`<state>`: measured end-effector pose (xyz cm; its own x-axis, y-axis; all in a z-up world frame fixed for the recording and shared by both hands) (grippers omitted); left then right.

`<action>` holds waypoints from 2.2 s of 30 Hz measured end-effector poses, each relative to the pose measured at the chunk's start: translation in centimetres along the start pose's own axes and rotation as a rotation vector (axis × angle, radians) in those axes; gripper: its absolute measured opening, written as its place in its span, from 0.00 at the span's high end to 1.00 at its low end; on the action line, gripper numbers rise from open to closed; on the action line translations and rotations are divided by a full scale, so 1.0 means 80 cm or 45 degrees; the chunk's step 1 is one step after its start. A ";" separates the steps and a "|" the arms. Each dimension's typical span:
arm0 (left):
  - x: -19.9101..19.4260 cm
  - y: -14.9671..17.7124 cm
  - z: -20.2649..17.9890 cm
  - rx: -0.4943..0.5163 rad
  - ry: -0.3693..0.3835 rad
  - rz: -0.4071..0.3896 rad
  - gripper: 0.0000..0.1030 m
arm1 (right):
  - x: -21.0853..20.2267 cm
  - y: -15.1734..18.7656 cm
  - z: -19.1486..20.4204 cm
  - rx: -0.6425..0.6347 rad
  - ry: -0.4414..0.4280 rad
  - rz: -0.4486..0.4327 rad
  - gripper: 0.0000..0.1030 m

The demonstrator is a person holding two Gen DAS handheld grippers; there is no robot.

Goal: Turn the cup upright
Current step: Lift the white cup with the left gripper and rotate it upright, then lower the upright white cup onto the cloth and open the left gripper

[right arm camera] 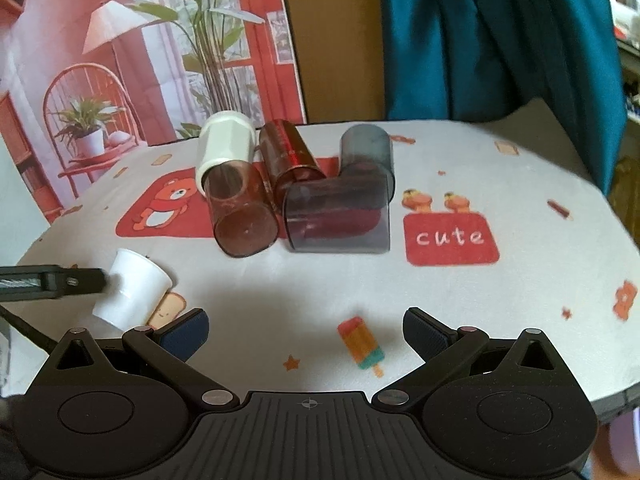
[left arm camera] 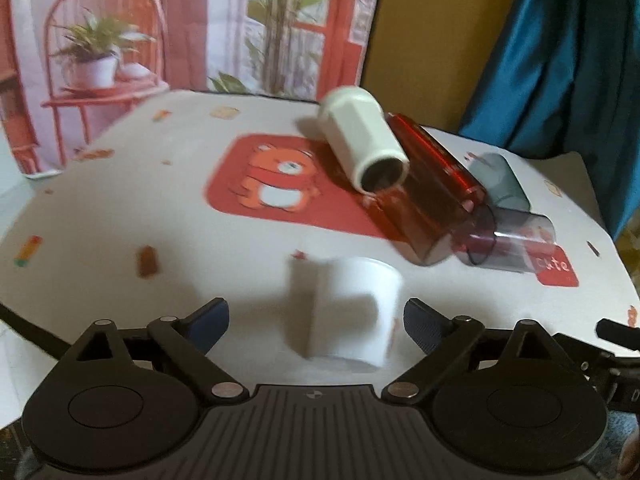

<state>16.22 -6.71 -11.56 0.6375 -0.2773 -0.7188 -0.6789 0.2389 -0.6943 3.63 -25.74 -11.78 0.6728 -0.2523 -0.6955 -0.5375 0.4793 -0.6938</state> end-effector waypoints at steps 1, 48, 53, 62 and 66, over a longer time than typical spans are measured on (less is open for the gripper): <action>-0.007 0.000 0.007 0.000 -0.017 -0.010 0.07 | 0.001 -0.002 -0.001 0.011 -0.007 0.011 0.00; -0.041 0.071 0.123 -0.306 -0.223 0.026 0.07 | 0.069 -0.028 0.142 -0.273 -0.267 0.041 0.41; -0.042 0.068 0.117 -0.282 -0.196 0.019 0.07 | 0.077 -0.038 0.149 -0.364 -0.257 -0.039 0.41; -0.042 0.065 0.106 -0.194 -0.229 0.013 0.07 | 0.097 -0.026 0.160 -0.396 -0.259 -0.009 0.39; -0.042 0.067 0.112 -0.223 -0.226 0.023 0.07 | 0.083 -0.030 0.151 -0.361 -0.258 -0.025 0.17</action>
<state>13.70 3.84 -13.20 0.6682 -0.1031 -0.7368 -0.7336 0.0734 -0.6756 15.49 -18.39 -12.47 0.7565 -0.0734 -0.6498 -0.6240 0.2165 -0.7509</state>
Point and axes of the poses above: each gripper's, at about its wrist camera, not at the fingertips, and x roughly the way its jaws point, z to its left, y to its underside, the point moved 7 cm from there along x, roughly the way its jaws point, and after that the axes turned 5 degrees about x, right-handed, at the moved point
